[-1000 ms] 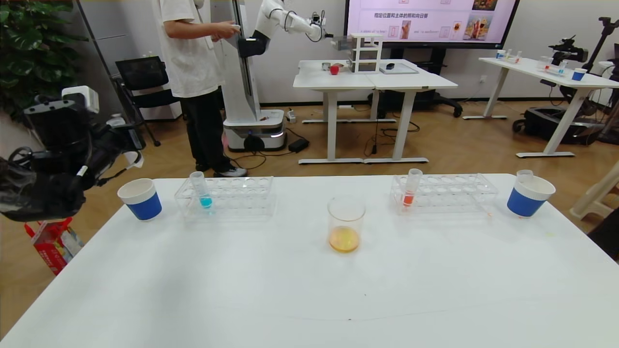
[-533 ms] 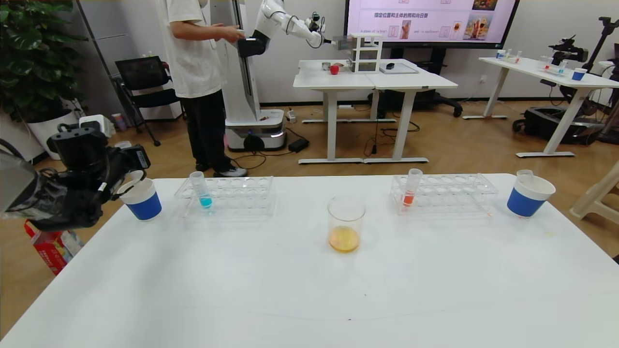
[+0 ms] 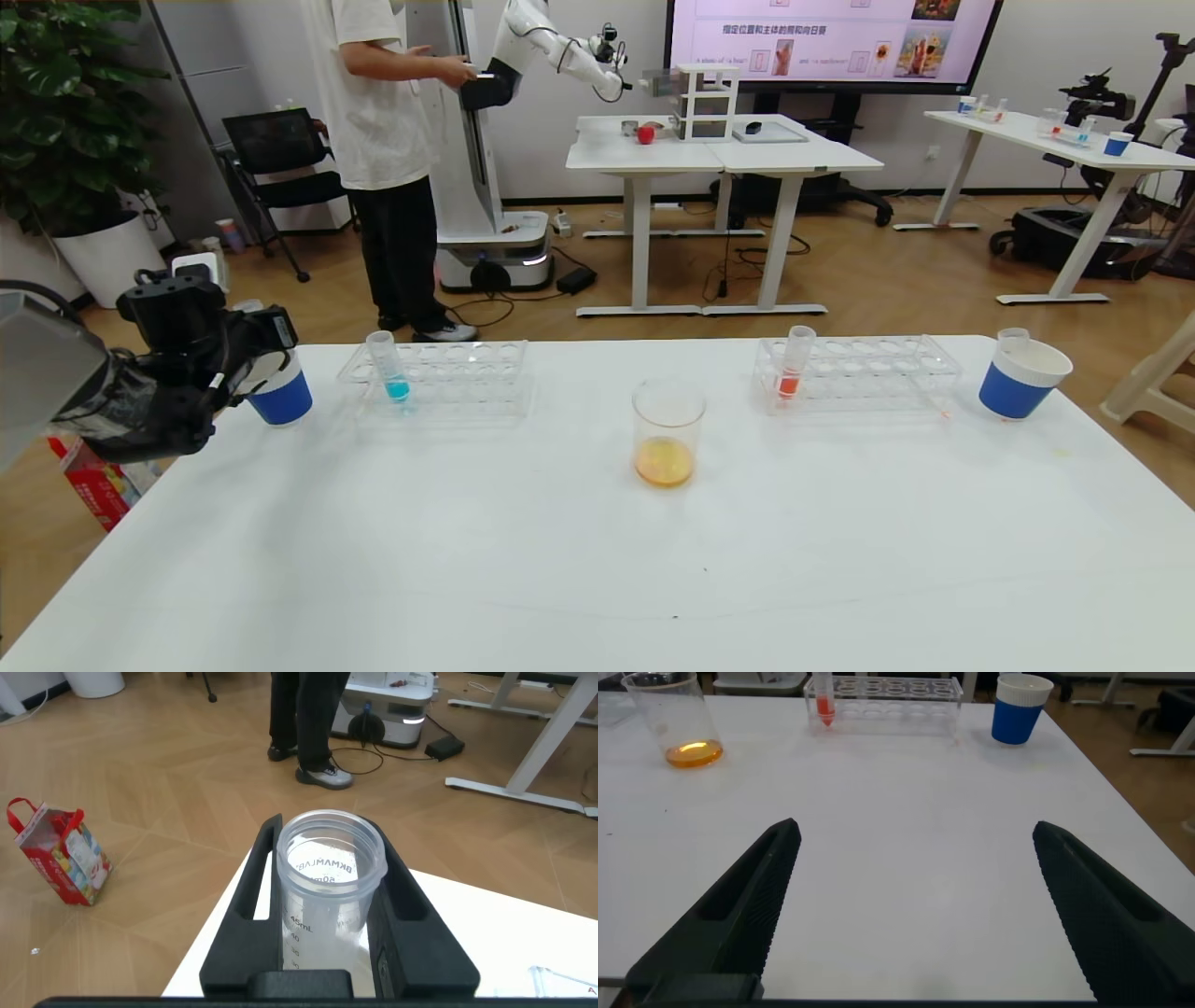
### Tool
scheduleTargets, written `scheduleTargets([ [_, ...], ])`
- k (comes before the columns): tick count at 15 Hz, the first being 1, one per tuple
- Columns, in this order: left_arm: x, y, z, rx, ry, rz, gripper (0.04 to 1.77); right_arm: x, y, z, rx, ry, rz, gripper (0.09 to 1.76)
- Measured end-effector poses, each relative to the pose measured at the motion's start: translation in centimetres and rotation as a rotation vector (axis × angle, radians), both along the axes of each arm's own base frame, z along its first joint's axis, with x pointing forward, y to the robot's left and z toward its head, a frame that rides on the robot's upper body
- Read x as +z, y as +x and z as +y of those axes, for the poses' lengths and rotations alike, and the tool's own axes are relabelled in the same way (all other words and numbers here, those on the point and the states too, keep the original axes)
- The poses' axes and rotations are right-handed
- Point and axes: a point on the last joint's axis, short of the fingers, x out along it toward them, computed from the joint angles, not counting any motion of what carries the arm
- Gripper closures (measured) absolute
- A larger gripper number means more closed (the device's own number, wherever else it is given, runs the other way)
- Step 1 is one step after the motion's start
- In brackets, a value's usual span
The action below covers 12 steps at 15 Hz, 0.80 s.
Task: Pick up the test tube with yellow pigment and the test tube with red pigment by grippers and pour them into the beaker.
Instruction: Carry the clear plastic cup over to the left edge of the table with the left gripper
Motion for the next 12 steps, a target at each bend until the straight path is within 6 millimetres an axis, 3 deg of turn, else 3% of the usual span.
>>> scheduleTargets([
  [12,-0.49,-0.29,0.03,-0.001,0.007,-0.021,1.3,0.0,0.0,0.0,0.0,0.0,0.0,0.11],
])
